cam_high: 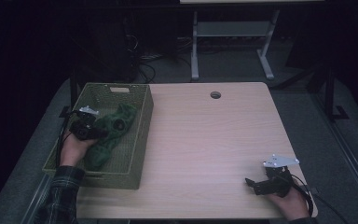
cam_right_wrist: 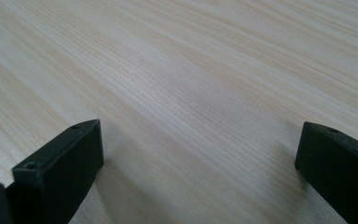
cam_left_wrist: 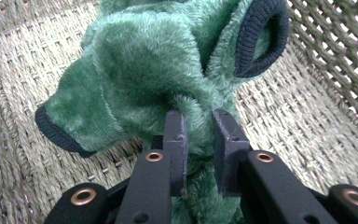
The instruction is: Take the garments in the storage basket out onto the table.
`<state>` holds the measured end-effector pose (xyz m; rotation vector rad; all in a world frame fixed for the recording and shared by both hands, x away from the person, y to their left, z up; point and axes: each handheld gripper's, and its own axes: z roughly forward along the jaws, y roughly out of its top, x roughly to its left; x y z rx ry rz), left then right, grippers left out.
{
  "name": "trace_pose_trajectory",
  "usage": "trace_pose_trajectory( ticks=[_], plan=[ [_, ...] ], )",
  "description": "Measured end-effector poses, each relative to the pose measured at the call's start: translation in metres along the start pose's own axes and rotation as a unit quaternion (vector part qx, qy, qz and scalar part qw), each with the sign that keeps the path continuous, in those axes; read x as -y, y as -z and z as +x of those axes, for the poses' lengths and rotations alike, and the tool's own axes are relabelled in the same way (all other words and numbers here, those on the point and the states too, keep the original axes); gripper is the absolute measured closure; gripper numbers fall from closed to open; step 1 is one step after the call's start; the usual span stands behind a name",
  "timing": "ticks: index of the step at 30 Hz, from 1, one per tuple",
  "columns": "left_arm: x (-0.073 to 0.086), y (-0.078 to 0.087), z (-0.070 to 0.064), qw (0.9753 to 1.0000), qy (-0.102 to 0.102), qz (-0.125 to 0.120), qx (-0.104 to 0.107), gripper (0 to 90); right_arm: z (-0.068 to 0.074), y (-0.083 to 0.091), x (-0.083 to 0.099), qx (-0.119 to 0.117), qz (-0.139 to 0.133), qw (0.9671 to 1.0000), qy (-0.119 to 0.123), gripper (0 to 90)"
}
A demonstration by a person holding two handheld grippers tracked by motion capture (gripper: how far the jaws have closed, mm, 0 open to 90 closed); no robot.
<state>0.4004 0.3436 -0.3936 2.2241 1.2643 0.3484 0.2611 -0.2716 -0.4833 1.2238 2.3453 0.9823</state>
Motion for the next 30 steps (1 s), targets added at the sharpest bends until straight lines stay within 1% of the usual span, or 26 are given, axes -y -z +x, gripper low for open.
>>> trace_pose_trajectory(
  ticks=[2,7,9,10,11,13,15,17,18,19,22,25,30],
  plan=[
    [-0.001,0.003,0.0,1.0,0.003,-0.007,0.002,77.4,0.0,0.0,0.0,0.0,0.0,1.0,0.0,0.4],
    [-0.004,0.014,-0.001,0.9997,0.008,-0.025,0.0,77.5,0.0,0.0,0.0,0.0,0.0,1.0,0.0,0.4],
    [-0.006,0.019,-0.002,0.9993,0.012,-0.035,0.004,77.6,0.0,0.0,0.0,0.0,0.0,1.0,0.0,0.4],
    [-0.007,0.021,-0.002,0.9992,0.01,-0.039,0.006,77.7,0.0,0.0,0.0,0.0,0.0,1.0,0.0,0.4],
    [-0.008,0.024,-0.003,0.9989,0.013,-0.043,0.007,77.7,0.0,0.0,0.0,0.0,0.0,1.0,0.0,0.4],
    [-0.01,0.029,-0.004,0.9985,0.014,-0.052,0.01,77.7,0.0,0.0,0.0,0.0,0.0,1.0,0.0,0.4],
    [-0.012,0.034,-0.004,0.9977,0.016,-0.065,0.016,77.8,0.0,0.0,0.0,0.0,0.0,1.0,0.0,0.4],
    [-0.014,0.039,-0.005,0.997,0.015,-0.073,0.02,77.8,0.0,0.0,0.0,0.0,0.0,1.0,0.0,0.4],
    [-0.014,0.039,-0.005,0.997,0.015,-0.073,0.02,77.8,0.0,0.0,0.0,0.0,0.0,1.0,0.0,0.4],
    [-0.017,0.044,-0.006,0.9962,0.016,-0.082,0.025,77.8,0.0,0.0,0.0,0.0,0.0,1.0,-0.001,0.4],
    [-0.021,0.051,-0.008,0.9945,0.015,-0.098,0.035,77.8,0.0,0.0,0.0,0.001,0.0,1.0,0.0,0.4],
    [-0.025,0.058,-0.011,0.9932,0.012,-0.109,0.038,77.8,0.0,0.0,0.0,0.001,0.0,1.0,0.0,0.4],
    [-0.032,0.07,-0.016,0.9901,0.013,-0.133,0.044,77.8,0.0,0.0,0.0,0.001,0.0,1.0,0.0,0.4]
  ],
)
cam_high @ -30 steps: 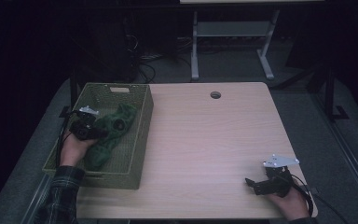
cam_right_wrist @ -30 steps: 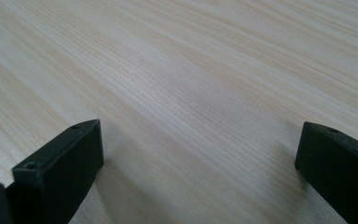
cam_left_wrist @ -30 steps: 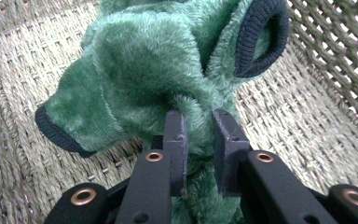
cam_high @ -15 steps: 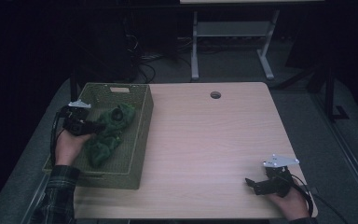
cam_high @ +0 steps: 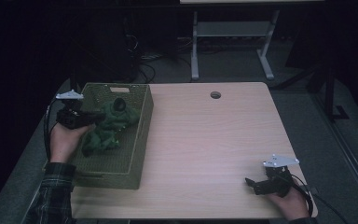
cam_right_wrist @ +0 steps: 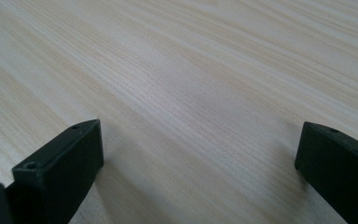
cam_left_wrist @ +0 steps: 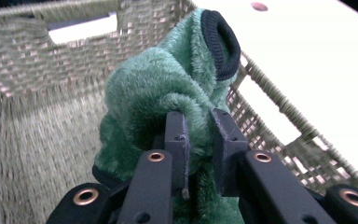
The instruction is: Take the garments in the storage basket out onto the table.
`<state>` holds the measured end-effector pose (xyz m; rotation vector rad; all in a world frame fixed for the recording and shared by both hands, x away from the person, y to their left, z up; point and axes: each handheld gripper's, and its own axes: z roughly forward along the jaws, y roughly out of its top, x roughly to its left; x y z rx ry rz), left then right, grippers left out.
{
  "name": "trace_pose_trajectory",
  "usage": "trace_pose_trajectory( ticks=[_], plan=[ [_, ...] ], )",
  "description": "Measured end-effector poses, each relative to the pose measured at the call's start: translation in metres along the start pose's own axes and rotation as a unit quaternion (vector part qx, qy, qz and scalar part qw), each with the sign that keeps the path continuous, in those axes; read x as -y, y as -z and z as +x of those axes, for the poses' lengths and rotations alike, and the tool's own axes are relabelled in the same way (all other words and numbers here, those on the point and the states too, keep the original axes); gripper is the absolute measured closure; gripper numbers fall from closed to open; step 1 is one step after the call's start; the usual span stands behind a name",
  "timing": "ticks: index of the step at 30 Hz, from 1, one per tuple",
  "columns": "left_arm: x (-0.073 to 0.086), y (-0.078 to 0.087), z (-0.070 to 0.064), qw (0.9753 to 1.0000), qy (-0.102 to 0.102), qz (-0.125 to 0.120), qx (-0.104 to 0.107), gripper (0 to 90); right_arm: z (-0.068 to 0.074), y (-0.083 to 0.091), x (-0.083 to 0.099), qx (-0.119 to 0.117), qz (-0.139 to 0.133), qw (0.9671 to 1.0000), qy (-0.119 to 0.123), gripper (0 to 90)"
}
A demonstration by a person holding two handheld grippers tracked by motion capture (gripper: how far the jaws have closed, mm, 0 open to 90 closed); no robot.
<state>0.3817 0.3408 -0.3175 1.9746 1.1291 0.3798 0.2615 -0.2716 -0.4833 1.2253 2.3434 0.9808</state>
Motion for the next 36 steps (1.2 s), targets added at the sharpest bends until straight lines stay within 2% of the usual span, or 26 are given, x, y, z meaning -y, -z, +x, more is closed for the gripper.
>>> trace_pose_trajectory(
  ticks=[6,17,27,34,36],
  plan=[
    [-0.013,0.011,-0.006,0.9997,-0.003,-0.022,0.008,78.0,0.0,0.0,0.0,0.0,0.0,1.0,0.0,0.4],
    [-0.042,0.031,-0.023,0.9979,-0.028,-0.056,0.016,78.5,0.0,0.0,0.0,0.001,0.0,1.0,0.0,0.4],
    [-0.066,0.038,-0.045,0.9951,-0.053,-0.078,0.03,78.9,0.0,0.0,0.0,0.001,0.0,1.0,0.0,0.4],
    [-0.079,0.038,-0.06,0.9925,-0.07,-0.091,0.04,79.1,0.0,0.0,0.0,0.001,0.0,1.0,0.0,0.4],
    [-0.085,0.038,-0.068,0.9911,-0.076,-0.099,0.047,79.1,0.0,0.0,0.0,0.001,0.0,1.0,0.0,0.4]
  ],
)
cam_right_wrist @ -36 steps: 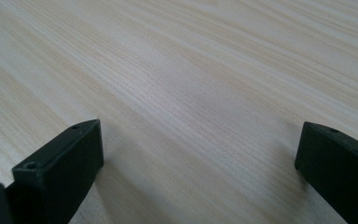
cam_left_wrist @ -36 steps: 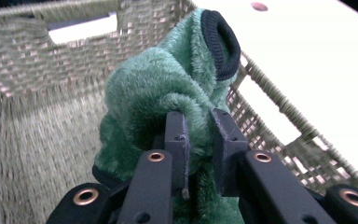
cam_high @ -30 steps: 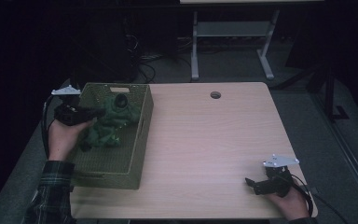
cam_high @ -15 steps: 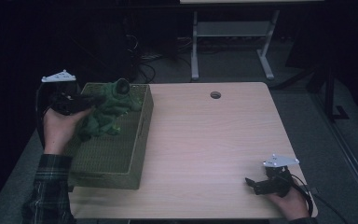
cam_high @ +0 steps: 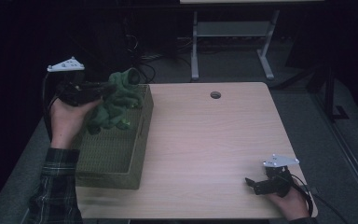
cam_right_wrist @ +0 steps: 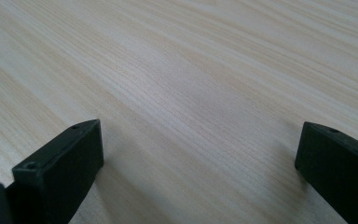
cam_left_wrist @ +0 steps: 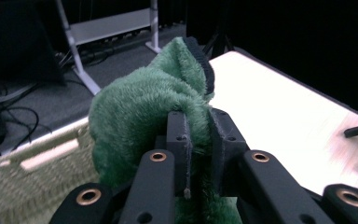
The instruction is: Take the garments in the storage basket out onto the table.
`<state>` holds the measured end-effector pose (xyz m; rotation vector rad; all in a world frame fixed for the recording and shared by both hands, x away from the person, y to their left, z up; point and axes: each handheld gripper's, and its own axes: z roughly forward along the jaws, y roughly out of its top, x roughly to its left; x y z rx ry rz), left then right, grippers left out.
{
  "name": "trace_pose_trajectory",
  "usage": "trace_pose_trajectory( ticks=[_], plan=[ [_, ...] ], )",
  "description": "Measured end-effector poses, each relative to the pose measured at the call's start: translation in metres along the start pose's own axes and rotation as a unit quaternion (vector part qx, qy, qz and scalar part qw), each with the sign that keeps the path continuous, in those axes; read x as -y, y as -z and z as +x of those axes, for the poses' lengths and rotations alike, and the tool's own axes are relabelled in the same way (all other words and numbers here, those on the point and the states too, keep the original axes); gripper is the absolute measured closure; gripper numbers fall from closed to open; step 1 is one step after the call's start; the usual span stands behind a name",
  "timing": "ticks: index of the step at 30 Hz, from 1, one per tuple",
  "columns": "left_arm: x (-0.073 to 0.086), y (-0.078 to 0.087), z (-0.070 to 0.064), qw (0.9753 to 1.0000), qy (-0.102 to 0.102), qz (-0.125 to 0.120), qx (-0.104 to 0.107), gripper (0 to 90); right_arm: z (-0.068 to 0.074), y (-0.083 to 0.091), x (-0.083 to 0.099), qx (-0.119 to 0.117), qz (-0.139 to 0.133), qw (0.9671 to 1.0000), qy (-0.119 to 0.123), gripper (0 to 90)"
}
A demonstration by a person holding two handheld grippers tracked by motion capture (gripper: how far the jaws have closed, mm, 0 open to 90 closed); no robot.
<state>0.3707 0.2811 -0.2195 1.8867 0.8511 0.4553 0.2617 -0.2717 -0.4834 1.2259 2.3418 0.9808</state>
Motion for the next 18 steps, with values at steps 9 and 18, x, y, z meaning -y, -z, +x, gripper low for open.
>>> trace_pose_trajectory(
  ticks=[9,18],
  plan=[
    [-0.017,-0.012,-0.02,0.9994,-0.017,-0.016,0.026,79.3,0.0,0.0,0.0,0.0,0.0,1.0,0.0,0.4],
    [-0.023,-0.032,-0.039,0.9978,-0.024,-0.018,0.059,79.2,0.0,0.0,0.0,0.0,0.0,1.0,0.0,0.4]
  ],
)
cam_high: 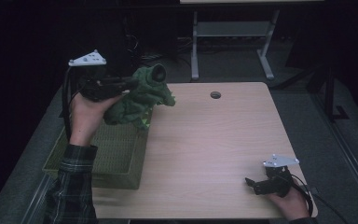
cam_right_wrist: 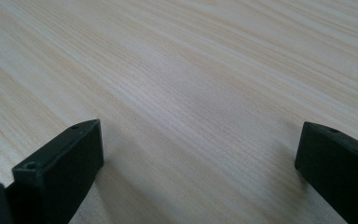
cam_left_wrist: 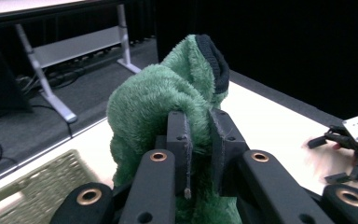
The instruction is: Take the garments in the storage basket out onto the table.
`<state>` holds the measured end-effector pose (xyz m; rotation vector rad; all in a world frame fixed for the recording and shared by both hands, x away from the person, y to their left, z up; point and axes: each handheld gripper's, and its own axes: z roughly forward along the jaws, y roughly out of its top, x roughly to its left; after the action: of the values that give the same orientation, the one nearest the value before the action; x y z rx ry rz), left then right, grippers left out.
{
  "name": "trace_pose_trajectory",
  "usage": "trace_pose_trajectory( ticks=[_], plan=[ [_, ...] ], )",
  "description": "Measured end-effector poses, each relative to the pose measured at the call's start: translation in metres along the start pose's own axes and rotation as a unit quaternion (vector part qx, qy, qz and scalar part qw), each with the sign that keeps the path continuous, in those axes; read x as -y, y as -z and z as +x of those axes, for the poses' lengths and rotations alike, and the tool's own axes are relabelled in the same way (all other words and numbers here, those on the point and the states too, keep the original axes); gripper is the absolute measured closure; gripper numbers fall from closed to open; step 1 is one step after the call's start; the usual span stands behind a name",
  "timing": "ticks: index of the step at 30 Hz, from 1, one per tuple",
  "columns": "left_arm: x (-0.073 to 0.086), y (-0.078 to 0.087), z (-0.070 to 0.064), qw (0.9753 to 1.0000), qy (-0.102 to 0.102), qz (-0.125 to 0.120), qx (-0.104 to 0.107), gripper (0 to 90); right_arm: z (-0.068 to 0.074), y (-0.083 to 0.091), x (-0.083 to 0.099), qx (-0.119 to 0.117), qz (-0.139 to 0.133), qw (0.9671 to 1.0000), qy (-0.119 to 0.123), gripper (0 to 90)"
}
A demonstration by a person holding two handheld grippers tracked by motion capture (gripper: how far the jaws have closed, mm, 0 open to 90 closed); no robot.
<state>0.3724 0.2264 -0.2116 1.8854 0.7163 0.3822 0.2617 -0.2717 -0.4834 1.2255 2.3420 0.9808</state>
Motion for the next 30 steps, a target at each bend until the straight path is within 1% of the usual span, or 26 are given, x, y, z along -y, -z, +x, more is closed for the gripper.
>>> trace_pose_trajectory(
  ticks=[1,2,4,5,6,11,16,21,25,30],
  plan=[
    [0.0,0.0,0.0,1.0,0.0,0.0,0.0,79.2,0.0,0.0,0.0,0.0,0.0,1.0,0.0,0.4],
    [-0.001,-0.005,-0.003,1.0,0.0,-0.001,0.008,79.2,0.0,0.0,0.0,0.0,0.0,1.0,0.0,0.4],
    [-0.001,-0.011,-0.007,0.9999,0.001,-0.002,0.015,79.3,0.0,0.0,0.0,0.0,0.0,1.0,0.0,0.4],
    [-0.001,-0.011,-0.007,0.9999,0.001,-0.002,0.015,79.2,0.0,0.0,0.0,0.0,0.0,1.0,0.0,0.4],
    [-0.001,-0.017,-0.012,0.9998,0.002,-0.001,0.021,79.2,0.0,0.0,0.0,0.0,0.0,1.0,-0.001,0.4],
    [0.0,-0.033,-0.022,0.9993,0.003,-0.001,0.037,79.2,0.0,0.0,0.0,0.0,0.0,1.0,-0.001,0.4],
    [-0.001,-0.047,-0.034,0.9988,0.001,0.001,0.048,79.2,0.0,0.0,0.0,-0.001,0.0,1.0,-0.001,0.4],
    [-0.001,-0.064,-0.048,0.9981,-0.005,0.007,0.061,79.2,0.0,0.0,0.0,0.0,0.0,1.0,-0.001,0.4],
    [0.002,-0.078,-0.059,0.9975,-0.007,0.012,0.069,79.2,0.0,0.0,0.0,0.0,-0.001,1.0,0.0,0.4],
    [0.009,-0.097,-0.071,0.9967,-0.004,0.022,0.078,79.2,0.0,0.0,0.0,0.0,0.0,1.0,0.0,0.4]
  ],
)
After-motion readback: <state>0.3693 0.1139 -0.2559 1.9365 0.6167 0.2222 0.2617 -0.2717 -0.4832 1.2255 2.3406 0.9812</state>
